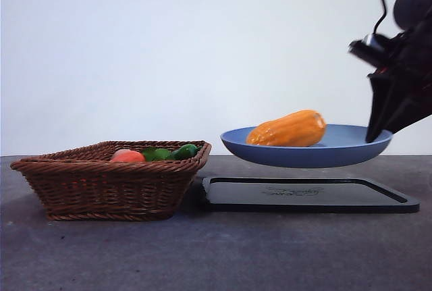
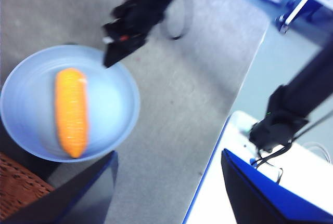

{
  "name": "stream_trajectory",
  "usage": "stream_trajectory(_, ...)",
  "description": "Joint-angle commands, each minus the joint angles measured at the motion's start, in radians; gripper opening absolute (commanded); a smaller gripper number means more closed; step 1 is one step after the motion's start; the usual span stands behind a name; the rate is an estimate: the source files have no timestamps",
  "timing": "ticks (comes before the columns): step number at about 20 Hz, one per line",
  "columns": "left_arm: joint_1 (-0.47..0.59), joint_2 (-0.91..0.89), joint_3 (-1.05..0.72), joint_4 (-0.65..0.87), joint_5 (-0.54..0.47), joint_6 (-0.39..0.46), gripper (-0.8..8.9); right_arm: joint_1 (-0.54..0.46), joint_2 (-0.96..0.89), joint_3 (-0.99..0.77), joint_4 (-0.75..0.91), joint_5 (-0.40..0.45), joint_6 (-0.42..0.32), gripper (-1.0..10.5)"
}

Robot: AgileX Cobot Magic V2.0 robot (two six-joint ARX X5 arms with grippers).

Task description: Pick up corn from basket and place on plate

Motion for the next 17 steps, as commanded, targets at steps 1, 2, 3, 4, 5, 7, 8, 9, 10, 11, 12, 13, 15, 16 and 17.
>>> stream_trajectory(1,-0.006,-0.036,0.023,0.009,0.000,-0.007,3.25,0.002,0.094,0.082,0.001,-0.006,-0.004,0.0)
stream_trajectory(2,-0.006,-0.057,0.023,0.009,0.000,-0.022,3.25,0.002,0.136,0.116,0.002,-0.006,-0.004,0.0)
stream_trajectory(3,-0.006,-0.071,0.023,0.009,0.000,-0.027,3.25,0.002,0.167,0.139,0.007,-0.006,-0.004,0.0)
stream_trajectory(4,-0.006,-0.084,0.023,0.008,0.000,-0.028,3.25,0.002,0.196,0.159,0.009,-0.006,-0.003,0.0)
stream_trajectory(5,-0.006,-0.095,0.023,0.008,0.000,-0.028,3.25,0.002,0.224,0.179,0.011,-0.006,-0.004,0.0)
stream_trajectory(7,-0.006,-0.108,0.023,0.007,0.000,-0.028,3.25,0.002,0.270,0.201,0.023,-0.006,-0.004,0.0)
stream_trajectory(8,-0.006,-0.108,0.023,0.006,0.000,-0.029,3.25,0.002,0.288,0.202,0.043,-0.006,-0.003,0.0)
stream_trajectory(9,-0.006,-0.108,0.023,0.003,0.000,-0.029,3.25,0.002,0.298,0.202,0.058,-0.005,-0.003,0.0)
stream_trajectory(10,-0.006,-0.108,0.023,-0.005,0.000,-0.030,3.25,0.002,0.309,0.202,0.069,-0.006,-0.003,0.0)
stream_trajectory(11,-0.006,-0.107,0.023,-0.011,0.000,-0.029,3.25,0.002,0.315,0.202,0.074,-0.003,-0.003,0.0)
stream_trajectory(12,-0.006,-0.107,0.023,-0.014,-0.001,-0.029,3.25,0.002,0.324,0.202,0.083,-0.002,-0.003,0.0)
stream_trajectory(13,-0.006,-0.107,0.023,-0.014,-0.001,-0.029,3.25,0.002,0.328,0.202,0.083,0.000,-0.003,0.0)
stream_trajectory(15,-0.006,-0.107,0.023,-0.013,-0.001,-0.029,3.25,0.005,0.337,0.202,0.080,0.001,-0.003,0.0)
stream_trajectory(16,-0.006,-0.107,0.023,-0.013,-0.001,-0.029,3.25,0.005,0.337,0.202,0.078,0.001,-0.004,0.0)
stream_trajectory(17,-0.006,-0.107,0.023,-0.014,-0.002,-0.029,3.25,0.005,0.337,0.202,0.078,0.001,-0.003,0.0)
